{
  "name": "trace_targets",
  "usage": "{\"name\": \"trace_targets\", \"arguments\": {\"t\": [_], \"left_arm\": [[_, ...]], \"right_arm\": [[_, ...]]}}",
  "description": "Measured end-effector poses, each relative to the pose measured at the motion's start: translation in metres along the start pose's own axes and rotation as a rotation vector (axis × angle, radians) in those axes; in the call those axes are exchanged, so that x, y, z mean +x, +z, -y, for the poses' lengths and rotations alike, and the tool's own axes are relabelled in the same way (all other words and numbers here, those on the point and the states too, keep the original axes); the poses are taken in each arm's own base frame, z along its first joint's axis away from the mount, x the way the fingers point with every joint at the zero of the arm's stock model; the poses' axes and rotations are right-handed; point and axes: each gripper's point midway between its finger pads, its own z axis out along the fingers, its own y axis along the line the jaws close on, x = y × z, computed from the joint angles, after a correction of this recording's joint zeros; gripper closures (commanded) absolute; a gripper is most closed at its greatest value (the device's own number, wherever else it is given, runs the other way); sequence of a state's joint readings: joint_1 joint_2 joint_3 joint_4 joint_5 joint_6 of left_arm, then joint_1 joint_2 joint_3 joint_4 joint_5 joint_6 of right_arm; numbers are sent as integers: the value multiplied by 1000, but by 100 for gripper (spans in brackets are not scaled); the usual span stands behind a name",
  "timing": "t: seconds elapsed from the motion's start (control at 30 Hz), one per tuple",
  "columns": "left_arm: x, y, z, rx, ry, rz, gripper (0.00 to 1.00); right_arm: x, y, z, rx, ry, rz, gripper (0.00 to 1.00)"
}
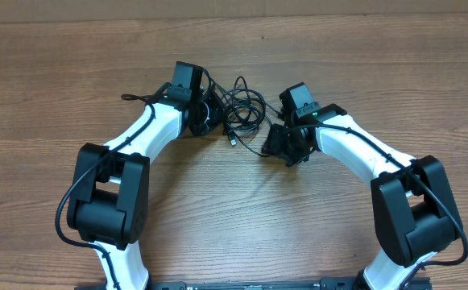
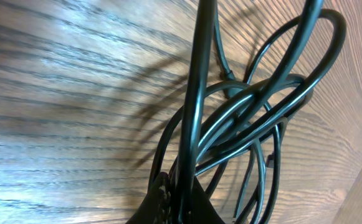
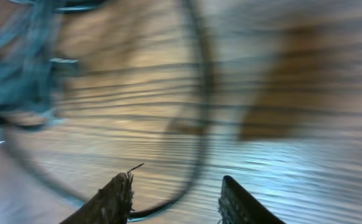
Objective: Untangle cables
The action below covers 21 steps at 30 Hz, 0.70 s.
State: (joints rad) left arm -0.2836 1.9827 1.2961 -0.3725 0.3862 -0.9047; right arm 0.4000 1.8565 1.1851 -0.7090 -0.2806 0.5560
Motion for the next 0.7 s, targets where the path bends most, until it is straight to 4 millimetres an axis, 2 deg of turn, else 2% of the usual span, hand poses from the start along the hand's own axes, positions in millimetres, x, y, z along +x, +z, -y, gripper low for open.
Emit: {"name": "trace_targets", "arguments": {"t": [0.2,0.3,0.4,0.7], "left_arm": [[15,7,6,-26,63,-3,96],[24,11,8,-50,87,0,96],[31,14,11,-61,102,1,96],[39,16,14,-59,89,-12,96]], "right_arm": [[-7,-12,-49,-222,-23,-23,50],[-6,-16,-63,-294,31,-47,50],[-7,-17,-64,-298,146,-59,50],[-18,-12,-47,-203,496,-19,49]]}}
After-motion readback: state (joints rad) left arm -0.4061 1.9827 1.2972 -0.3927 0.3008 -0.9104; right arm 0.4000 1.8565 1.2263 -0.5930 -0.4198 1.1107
